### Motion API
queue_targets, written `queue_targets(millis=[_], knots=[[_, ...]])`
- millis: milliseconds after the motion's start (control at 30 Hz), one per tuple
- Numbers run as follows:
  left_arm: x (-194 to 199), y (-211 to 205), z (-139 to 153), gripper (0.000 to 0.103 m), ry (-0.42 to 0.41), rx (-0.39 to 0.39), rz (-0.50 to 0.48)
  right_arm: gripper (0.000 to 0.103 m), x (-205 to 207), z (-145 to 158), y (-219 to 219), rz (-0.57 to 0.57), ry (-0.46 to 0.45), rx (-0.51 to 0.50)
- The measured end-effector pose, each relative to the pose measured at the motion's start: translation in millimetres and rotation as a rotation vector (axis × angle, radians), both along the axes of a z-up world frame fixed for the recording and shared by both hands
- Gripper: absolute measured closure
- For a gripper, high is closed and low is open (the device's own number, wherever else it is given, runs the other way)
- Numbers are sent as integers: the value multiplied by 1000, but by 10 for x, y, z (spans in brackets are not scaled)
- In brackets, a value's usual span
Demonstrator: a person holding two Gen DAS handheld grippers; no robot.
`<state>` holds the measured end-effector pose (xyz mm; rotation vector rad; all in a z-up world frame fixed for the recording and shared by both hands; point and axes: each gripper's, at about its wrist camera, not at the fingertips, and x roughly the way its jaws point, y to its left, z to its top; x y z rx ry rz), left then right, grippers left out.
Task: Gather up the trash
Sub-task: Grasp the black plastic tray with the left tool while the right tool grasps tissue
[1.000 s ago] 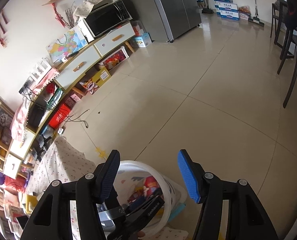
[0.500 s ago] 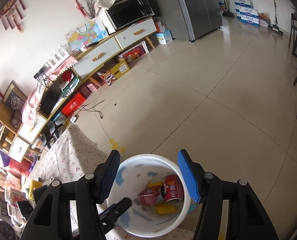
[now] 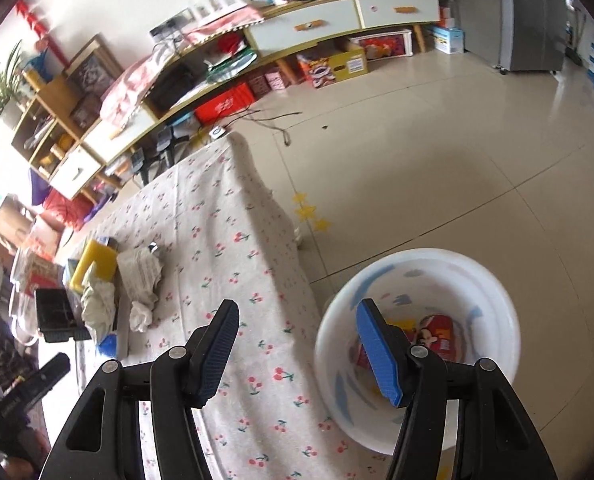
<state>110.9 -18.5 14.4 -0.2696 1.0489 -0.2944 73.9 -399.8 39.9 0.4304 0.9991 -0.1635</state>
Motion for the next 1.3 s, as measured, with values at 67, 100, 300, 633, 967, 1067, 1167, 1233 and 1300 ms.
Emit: queue_targets(millis=[67, 100, 300, 633, 967, 1067, 1167, 1233, 1300], knots=[[64, 232, 63, 30, -16, -5, 71, 41, 104, -50, 172, 44, 12, 9], [101, 372, 82, 27, -24, -15, 105, 41, 149, -75, 257, 65, 17, 9], [434, 749, -35, 20, 30, -51, 198, 41, 385, -193, 843, 199, 25, 4], [630, 729, -271, 57, 68, -7, 128, 41, 532, -230, 1524, 344, -23, -25], [402, 937, -194, 74, 41, 49, 111, 41, 723, -357, 1622, 364, -13, 42], [299, 971, -143, 74, 30, 66, 100, 41, 779, -383, 1691, 375, -18, 58], [201, 1021, -97, 74, 25, 57, 96, 41, 857, -449, 1755, 375, -17, 83], [142, 1076, -76, 74, 23, 44, 100, 41, 910, -488, 1813, 385, -15, 103], [72, 1134, -46, 74, 16, 42, 106, 41, 940, -514, 1875, 395, -17, 109]])
